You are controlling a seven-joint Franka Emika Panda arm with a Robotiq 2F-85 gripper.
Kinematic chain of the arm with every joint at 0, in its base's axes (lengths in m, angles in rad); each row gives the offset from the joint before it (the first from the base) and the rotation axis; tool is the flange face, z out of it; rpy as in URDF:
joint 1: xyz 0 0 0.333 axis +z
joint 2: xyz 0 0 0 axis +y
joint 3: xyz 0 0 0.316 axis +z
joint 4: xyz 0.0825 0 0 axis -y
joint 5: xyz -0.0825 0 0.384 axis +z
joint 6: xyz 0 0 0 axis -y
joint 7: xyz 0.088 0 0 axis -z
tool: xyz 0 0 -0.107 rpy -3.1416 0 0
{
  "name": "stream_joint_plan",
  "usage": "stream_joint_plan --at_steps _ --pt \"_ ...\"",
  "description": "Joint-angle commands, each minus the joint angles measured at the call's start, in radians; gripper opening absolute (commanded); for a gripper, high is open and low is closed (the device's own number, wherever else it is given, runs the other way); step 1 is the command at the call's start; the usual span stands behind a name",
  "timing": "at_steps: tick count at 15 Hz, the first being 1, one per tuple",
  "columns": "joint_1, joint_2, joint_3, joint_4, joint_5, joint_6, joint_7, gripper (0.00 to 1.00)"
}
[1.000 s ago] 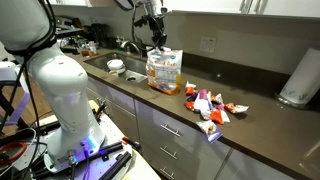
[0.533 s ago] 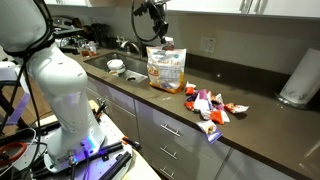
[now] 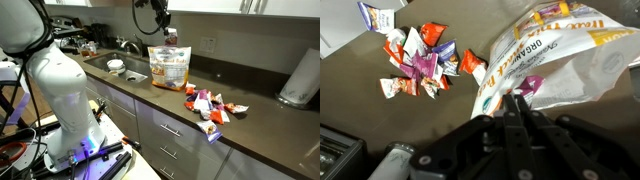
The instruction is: Remove a small packet from the big packet and put it on the counter
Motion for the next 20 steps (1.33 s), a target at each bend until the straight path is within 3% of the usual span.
stream_joint_plan --at_steps 1,14,20 --pt "-0.035 -0.041 0.015 0.035 0.038 -0.036 -0.038 0.01" --pt "-0.095 -0.046 0.049 0.039 -0.063 -0.071 -0.005 0.01" --pt "-0.115 -0.019 0.033 -0.009 -0.127 -0.065 0.002 0.01"
